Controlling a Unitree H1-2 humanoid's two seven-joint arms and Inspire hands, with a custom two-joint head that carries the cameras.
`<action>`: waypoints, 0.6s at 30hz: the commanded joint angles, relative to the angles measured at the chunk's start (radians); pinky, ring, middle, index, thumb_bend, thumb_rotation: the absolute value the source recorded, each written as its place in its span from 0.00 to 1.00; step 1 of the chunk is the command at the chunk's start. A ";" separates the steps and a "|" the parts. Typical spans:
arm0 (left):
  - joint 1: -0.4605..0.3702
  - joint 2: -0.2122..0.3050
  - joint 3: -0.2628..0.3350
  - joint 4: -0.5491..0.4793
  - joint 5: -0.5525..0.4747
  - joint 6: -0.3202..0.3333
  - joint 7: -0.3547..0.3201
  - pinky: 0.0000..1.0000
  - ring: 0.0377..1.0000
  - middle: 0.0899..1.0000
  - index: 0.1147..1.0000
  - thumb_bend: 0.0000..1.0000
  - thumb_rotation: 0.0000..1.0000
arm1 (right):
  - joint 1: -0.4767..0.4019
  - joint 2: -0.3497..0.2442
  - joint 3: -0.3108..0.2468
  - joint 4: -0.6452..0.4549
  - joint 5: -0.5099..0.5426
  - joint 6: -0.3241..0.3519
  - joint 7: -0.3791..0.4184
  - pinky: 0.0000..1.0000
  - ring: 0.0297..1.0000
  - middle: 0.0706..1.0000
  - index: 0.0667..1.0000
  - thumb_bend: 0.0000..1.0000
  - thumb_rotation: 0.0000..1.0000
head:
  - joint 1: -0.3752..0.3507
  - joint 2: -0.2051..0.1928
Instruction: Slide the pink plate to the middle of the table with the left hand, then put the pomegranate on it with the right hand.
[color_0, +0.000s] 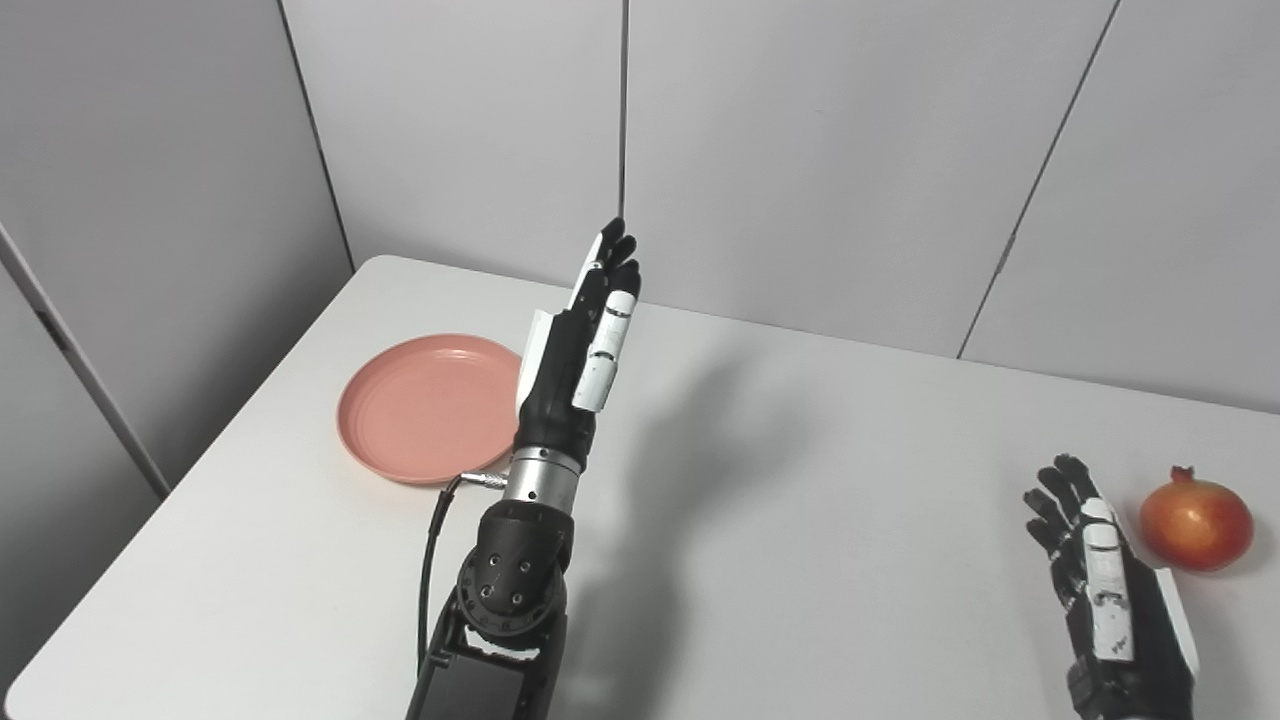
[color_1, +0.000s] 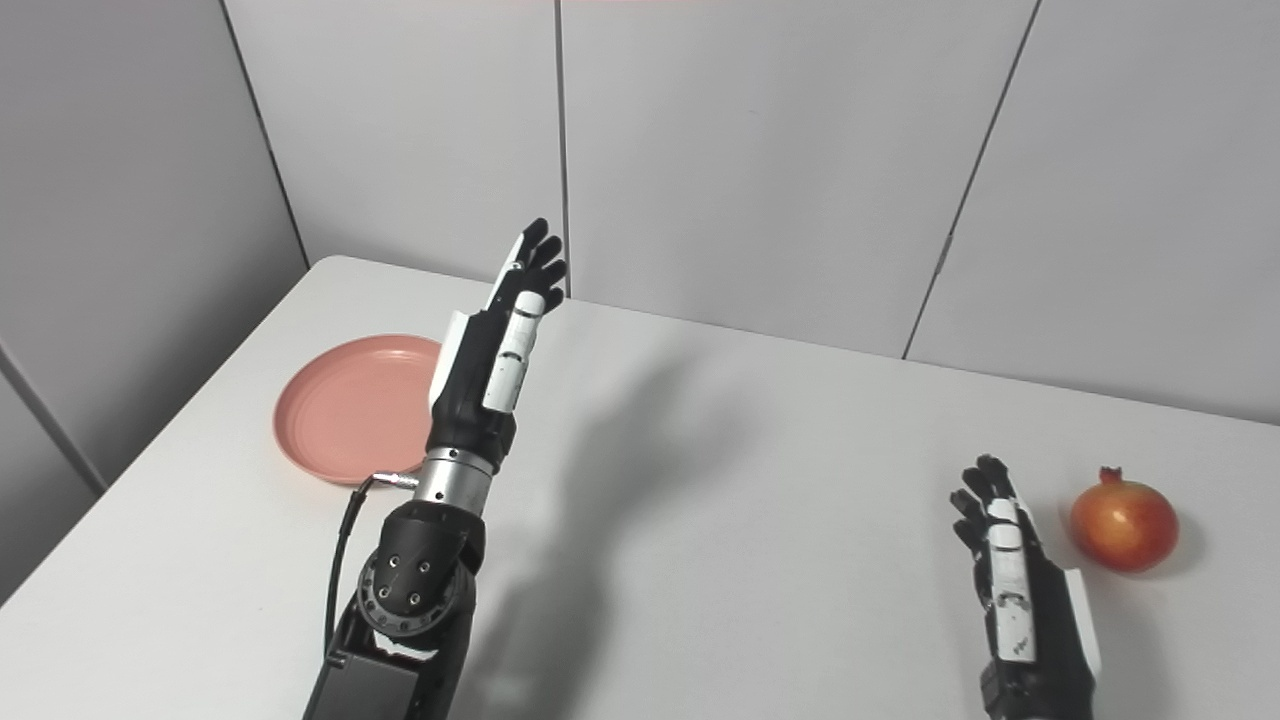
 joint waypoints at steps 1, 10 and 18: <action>-0.047 0.005 0.025 -0.038 -0.019 -0.018 0.025 0.96 0.95 0.96 0.94 0.51 1.00 | -0.017 -0.001 -0.002 -0.024 0.002 -0.062 0.008 0.95 0.92 0.92 0.92 0.19 1.00 | 0.001 0.000; -0.077 0.054 0.131 -0.080 -0.040 0.028 0.070 0.94 0.93 0.95 0.93 0.48 1.00 | -0.012 -0.004 -0.001 -0.035 0.001 -0.044 0.008 0.96 0.92 0.93 0.93 0.18 1.00 | 0.019 -0.004; -0.074 0.118 0.216 -0.072 -0.080 0.049 0.090 0.92 0.91 0.92 0.89 0.50 1.00 | -0.006 -0.005 -0.001 -0.043 0.006 -0.038 0.011 0.97 0.92 0.93 0.92 0.19 1.00 | 0.025 -0.005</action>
